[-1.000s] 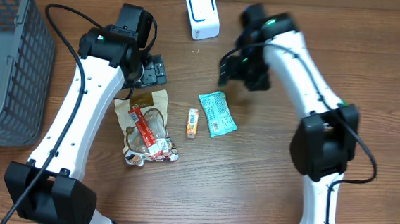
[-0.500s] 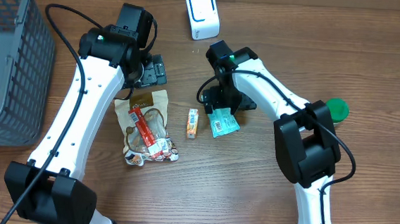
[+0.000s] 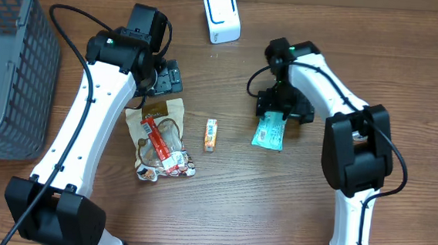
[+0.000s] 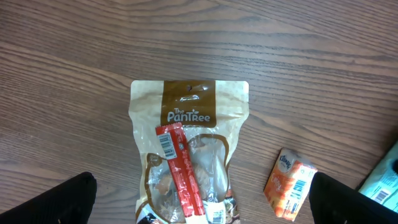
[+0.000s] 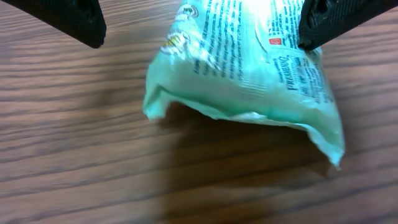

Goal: Scan the item barcode

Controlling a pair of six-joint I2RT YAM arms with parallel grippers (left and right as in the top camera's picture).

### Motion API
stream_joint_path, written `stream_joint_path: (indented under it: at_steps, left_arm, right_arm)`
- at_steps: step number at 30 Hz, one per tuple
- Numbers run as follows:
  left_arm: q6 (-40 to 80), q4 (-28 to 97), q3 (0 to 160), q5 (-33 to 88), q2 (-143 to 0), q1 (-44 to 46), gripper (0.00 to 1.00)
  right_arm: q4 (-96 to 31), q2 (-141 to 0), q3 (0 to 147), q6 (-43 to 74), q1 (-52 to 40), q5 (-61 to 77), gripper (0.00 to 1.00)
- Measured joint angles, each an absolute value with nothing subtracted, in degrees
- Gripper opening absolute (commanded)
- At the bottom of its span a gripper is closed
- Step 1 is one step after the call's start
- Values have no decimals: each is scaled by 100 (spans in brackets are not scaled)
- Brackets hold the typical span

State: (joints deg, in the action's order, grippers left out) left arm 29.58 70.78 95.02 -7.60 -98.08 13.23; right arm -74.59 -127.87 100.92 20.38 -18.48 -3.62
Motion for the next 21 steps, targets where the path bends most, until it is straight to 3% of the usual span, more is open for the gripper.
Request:
stream_joint_path:
  at_steps: [10, 14, 18, 21]
  left_arm:
    - [2958, 7076, 9502, -762, -9808, 1323, 100]
    - [2958, 7076, 9502, -762, -9808, 1323, 100]
    - [2958, 7076, 9502, -762, -9808, 1323, 100]
    - [2958, 7078, 9502, -762, -9808, 1323, 100]
  right_arm:
    - [-7749, -12610, 10481, 1566, -1463, 305, 99]
    - [-7891, -12219, 10656, 1194, -1212, 434, 81]
    - [-7848, -12038, 10674, 880, -972, 607, 49]
    - [-7647, -12038, 10538, 825, -875, 676, 47]
